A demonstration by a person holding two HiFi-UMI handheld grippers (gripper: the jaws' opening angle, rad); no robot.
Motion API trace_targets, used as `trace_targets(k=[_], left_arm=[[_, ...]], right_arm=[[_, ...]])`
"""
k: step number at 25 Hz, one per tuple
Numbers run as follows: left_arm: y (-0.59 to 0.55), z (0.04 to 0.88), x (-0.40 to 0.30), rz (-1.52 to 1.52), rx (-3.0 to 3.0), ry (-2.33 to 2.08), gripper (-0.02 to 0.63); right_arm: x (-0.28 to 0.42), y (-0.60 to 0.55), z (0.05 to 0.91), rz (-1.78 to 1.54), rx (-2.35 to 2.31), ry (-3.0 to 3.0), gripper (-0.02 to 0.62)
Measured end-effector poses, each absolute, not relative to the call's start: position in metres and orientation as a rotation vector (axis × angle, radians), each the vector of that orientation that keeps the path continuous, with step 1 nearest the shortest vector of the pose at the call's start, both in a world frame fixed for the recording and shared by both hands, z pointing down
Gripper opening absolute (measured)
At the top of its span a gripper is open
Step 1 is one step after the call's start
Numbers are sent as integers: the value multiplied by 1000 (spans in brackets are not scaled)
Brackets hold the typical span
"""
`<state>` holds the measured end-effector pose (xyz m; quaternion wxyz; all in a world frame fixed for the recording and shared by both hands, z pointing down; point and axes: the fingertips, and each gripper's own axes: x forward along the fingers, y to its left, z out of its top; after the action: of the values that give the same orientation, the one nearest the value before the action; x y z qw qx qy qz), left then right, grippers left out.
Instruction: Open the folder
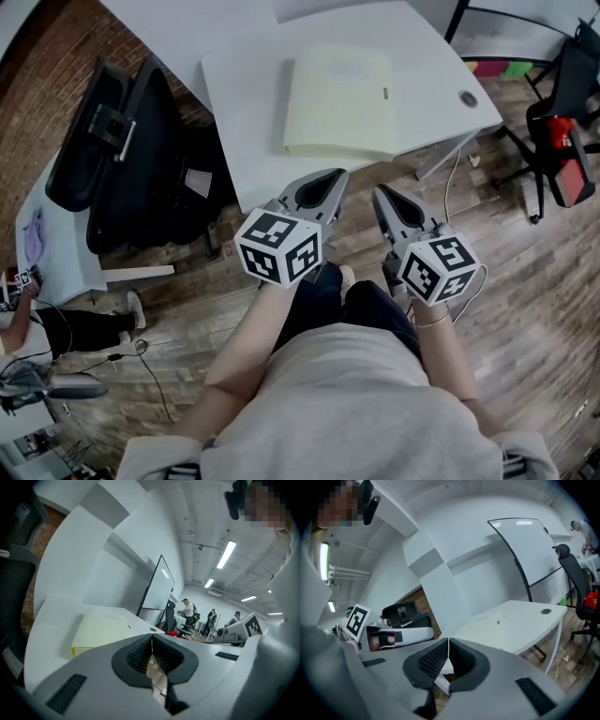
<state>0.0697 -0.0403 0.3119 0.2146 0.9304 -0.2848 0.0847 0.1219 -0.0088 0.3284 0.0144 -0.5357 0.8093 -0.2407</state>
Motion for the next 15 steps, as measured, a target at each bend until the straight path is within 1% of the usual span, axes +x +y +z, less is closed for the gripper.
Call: trace_targets(k=[8, 15], left_arm=[[-70, 320, 69, 272, 2578, -741, 18], [-87, 340, 71, 390, 2621, -647, 18]], right_arm=[[131, -32, 335, -764, -1777, 2463, 23], [138, -52, 349, -802, -1873, 2392, 21]])
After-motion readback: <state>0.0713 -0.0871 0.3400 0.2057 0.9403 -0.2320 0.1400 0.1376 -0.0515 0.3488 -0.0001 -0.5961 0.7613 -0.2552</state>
